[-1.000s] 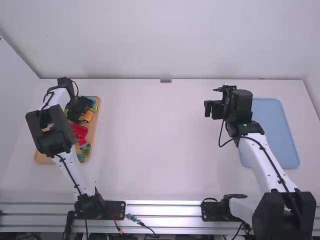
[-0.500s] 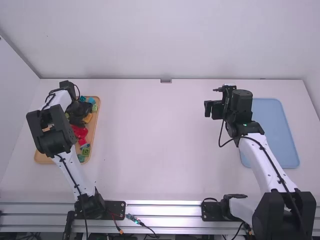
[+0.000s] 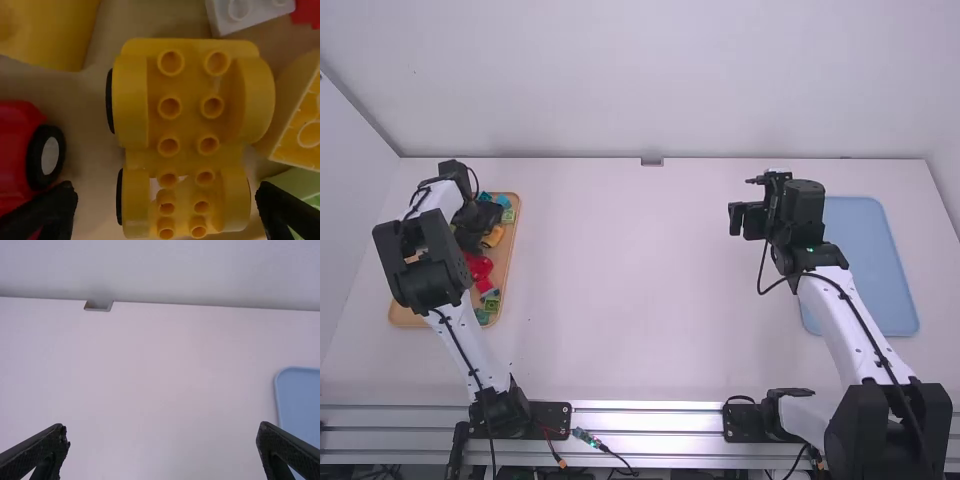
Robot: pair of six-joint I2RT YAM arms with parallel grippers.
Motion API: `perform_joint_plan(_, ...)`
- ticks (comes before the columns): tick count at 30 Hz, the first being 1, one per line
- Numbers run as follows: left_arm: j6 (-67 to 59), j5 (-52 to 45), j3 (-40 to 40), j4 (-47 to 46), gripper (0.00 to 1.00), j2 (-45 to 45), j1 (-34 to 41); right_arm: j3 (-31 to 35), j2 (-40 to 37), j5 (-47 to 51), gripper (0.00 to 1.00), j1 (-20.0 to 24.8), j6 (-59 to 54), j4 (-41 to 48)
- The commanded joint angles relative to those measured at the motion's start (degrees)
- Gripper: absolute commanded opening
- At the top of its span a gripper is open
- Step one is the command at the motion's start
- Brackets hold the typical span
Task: Assemble lego blocks to make yellow taxi
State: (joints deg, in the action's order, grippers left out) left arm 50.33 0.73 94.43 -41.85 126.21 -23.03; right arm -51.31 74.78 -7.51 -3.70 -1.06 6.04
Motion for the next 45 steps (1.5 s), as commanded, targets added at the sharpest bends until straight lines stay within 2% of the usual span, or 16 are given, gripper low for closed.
perform_joint_plan(1, -1.53, 0.96, -0.44, 0.39, 0.93, 0.55, 0.52, -1.01, 0.10, 0.04, 0.99, -0.11, 0.01, 0.04)
perform_joint_plan(4, -2.36, 0.74, -1.27, 1.51, 0.89, 0.55, 0.52, -1.01, 0.10, 0.04, 0.99, -0.09, -0.01, 0.15)
perform_joint_plan(7, -2.19, 0.48, -1.92, 2.29, 0.80, 0.55, 0.52, -1.01, 0.10, 0.04, 0.99, -0.09, -0.01, 0.22)
perform_joint_plan(14, -2.19, 0.55, -1.88, 2.08, 0.76, 0.55, 0.52, -1.01, 0.10, 0.02, 0.99, -0.09, -0.01, 0.26)
perform_joint_plan(19, -2.19, 0.96, -1.86, 2.10, 0.57, 0.55, 0.52, -1.01, 0.10, 0.07, 0.99, -0.09, -0.03, 0.28)
perform_joint_plan(22, -2.19, 0.94, -1.88, 2.03, 0.52, 0.55, 0.46, -1.01, 0.10, 0.04, 0.99, -0.09, -0.03, 0.39)
perform_joint_plan(27, -2.99, 0.92, -1.86, 1.70, 0.55, 0.55, 0.52, -1.01, 0.10, 0.07, 0.99, -0.09, -0.10, 0.44)
perform_joint_plan(29, -5.92, 0.20, -1.86, 1.62, 0.53, 0.53, 0.46, -1.01, 0.10, 0.07, 0.99, -0.09, -0.20, 0.44)
perform_joint_plan(31, -6.91, -1.70, -1.55, 1.44, 0.39, 0.53, 0.48, -1.01, 0.10, 0.04, 1.00, -0.04, -0.20, 0.44)
perform_joint_plan(33, -6.69, -2.80, -0.98, 0.66, 0.31, 0.53, 0.48, -1.01, 0.10, 0.04, 0.99, -0.04, -0.23, 0.44)
perform_joint_plan(38, -5.90, -3.02, 4.46, -5.35, 0.24, 0.44, 0.52, -1.01, 0.10, 0.04, 0.99, -0.09, -1.67, 0.44)
perform_joint_plan(43, -12.00, -4.50, 11.10, -11.69, 0.05, 0.42, 1.75, -1.03, 0.10, 0.04, 0.99, -0.04, -1.71, 0.42)
perform_joint_plan(45, -13.62, -3.37, 13.05, -14.29, 0.02, 0.07, 3.19, -1.03, 0.10, 0.02, 0.99, -0.04, -1.71, 0.39)
